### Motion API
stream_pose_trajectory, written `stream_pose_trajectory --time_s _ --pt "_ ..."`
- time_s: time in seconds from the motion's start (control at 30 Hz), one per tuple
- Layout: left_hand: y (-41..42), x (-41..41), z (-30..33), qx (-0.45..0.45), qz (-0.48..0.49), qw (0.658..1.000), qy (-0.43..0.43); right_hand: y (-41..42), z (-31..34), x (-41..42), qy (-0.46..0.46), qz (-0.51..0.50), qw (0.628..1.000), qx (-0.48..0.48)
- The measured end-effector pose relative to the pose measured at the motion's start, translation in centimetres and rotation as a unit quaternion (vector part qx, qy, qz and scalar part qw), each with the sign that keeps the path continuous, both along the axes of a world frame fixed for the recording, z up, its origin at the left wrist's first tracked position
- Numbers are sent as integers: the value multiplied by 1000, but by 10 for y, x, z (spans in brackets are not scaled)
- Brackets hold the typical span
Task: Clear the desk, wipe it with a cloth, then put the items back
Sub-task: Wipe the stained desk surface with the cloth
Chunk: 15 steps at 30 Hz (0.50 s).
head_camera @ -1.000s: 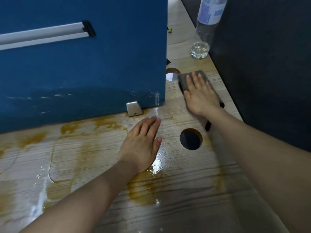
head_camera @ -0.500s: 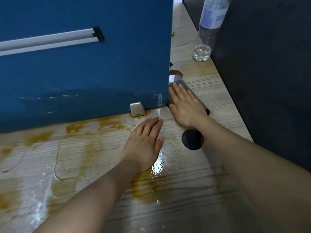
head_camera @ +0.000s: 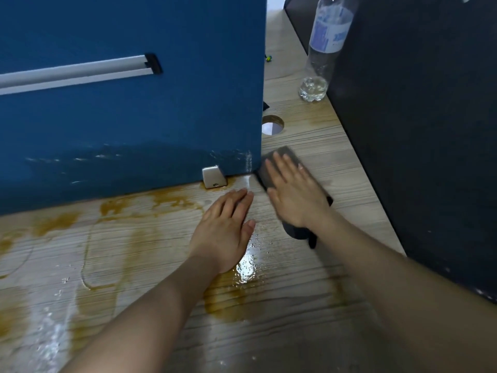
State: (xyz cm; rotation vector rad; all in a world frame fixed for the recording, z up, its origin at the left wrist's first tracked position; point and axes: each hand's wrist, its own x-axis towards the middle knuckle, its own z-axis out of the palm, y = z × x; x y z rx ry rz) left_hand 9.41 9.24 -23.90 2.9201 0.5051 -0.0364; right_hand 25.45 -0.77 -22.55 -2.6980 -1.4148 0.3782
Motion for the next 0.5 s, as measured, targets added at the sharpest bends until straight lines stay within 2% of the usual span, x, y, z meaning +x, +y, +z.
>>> stream_pose_trajectory --time_s 0.07,0.13,0.27,0.33,0.43,0.5 --pt "0 0 0 4 1 1000 3 -12 2 -8 12 66 998 -8" --pt "-1 0 1 7 3 1000 3 -16 5 13 16 72 997 -13" --pt "-1 0 1 10 4 1000 -2 -12 4 64 25 -83 995 -44" --pt "0 1 0 6 1 1000 -1 -7 3 54 3 -103 993 -49" --pt "0 0 0 6 0 1000 0 -7 1 -1 -14 -6 1000 -13" --pt "0 0 0 12 0 1000 3 -16 3 -15 11 69 998 -1"
